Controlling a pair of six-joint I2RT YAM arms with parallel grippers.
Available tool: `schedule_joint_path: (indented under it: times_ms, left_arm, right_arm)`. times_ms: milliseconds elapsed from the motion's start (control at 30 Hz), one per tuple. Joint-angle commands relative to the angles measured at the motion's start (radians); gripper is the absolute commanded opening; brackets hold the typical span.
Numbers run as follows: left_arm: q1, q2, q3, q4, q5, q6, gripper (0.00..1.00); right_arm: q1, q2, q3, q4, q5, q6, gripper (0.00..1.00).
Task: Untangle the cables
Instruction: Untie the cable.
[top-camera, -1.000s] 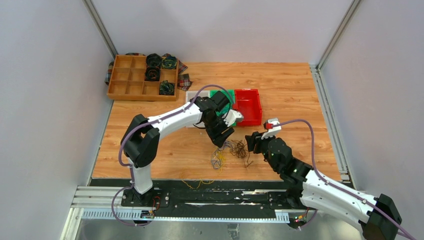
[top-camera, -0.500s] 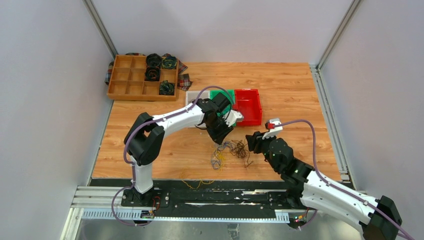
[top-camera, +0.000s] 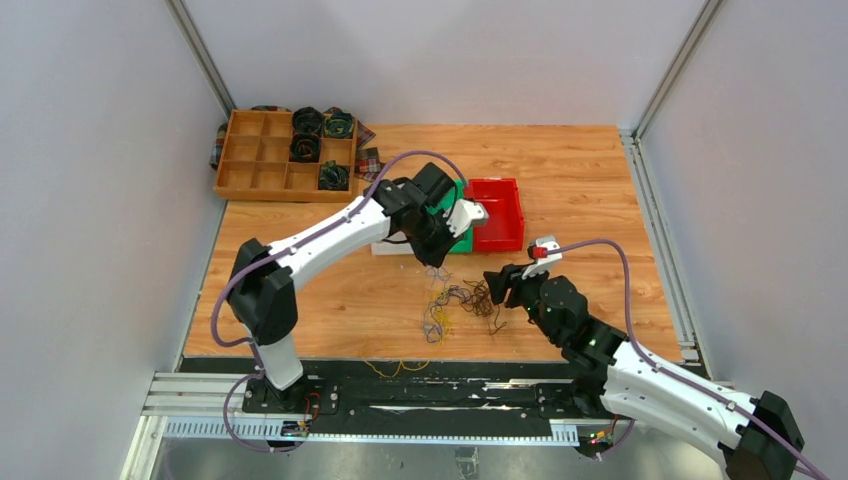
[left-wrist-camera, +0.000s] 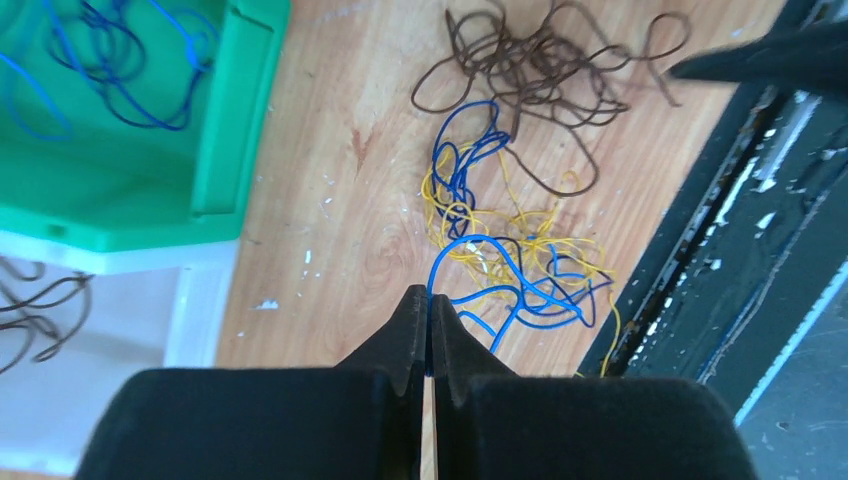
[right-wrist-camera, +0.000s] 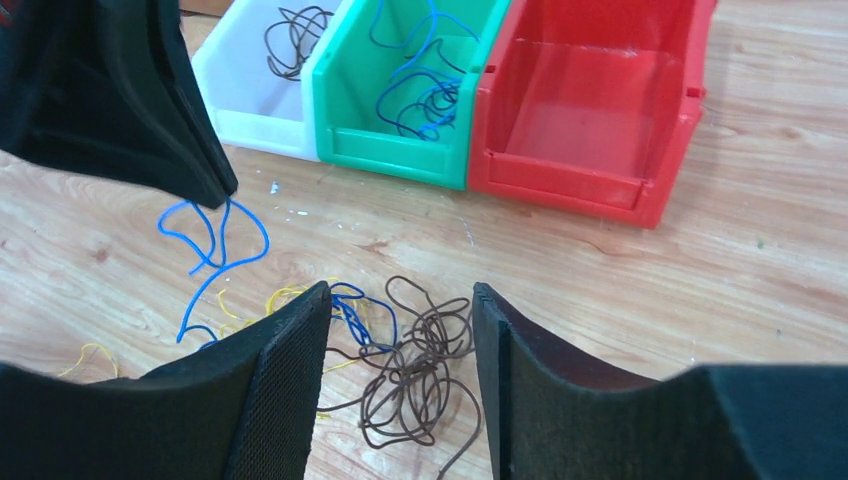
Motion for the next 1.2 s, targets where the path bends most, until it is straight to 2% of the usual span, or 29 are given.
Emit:
schedule_joint_path:
  times_ms: [0, 67, 167, 500, 700, 933, 1167]
  left_arm:
    - [0.001, -0.082, 0.090, -0.098, 0.046, 0.031, 0.01]
    - [0.001, -0.095, 0.125, -0.131, 0.065, 0.035, 0.01]
    - [0.001, -0.112, 0.171, -0.162, 0.092, 0.042, 0.01]
    - [0.001, -0.144, 0.346, -0.278, 0.139, 0.054, 0.01]
    - [0.001, -0.182, 0.414, -0.291, 0.146, 0.048, 0.01]
    - [0.001, -0.213, 0.458, -0.301, 0.178, 0.042, 0.01]
    - [0.001, -0.226, 0.547, -0.310, 0.132, 0.047, 0.00]
  right_arm:
    - [-0.007, 0.017, 0.011, 0.078, -0.112, -0.029, 0.57]
    - [-0.006, 0.034, 0.034, 0.094, -0.156, -0.036, 0.65]
    - [-0.006, 0.062, 0.069, 0.115, -0.209, -0.036, 0.70]
    - [0.007, 0.191, 0.147, 0.294, -0.372, 0.019, 0.71]
    - [0.019, 0.292, 0.198, 0.359, -0.401, 0.035, 0.71]
    - [0.021, 0.431, 0.275, 0.362, -0.390, 0.056, 0.63]
    - [0.037, 0.559, 0.257, 0.420, -0.394, 0.078, 0.52]
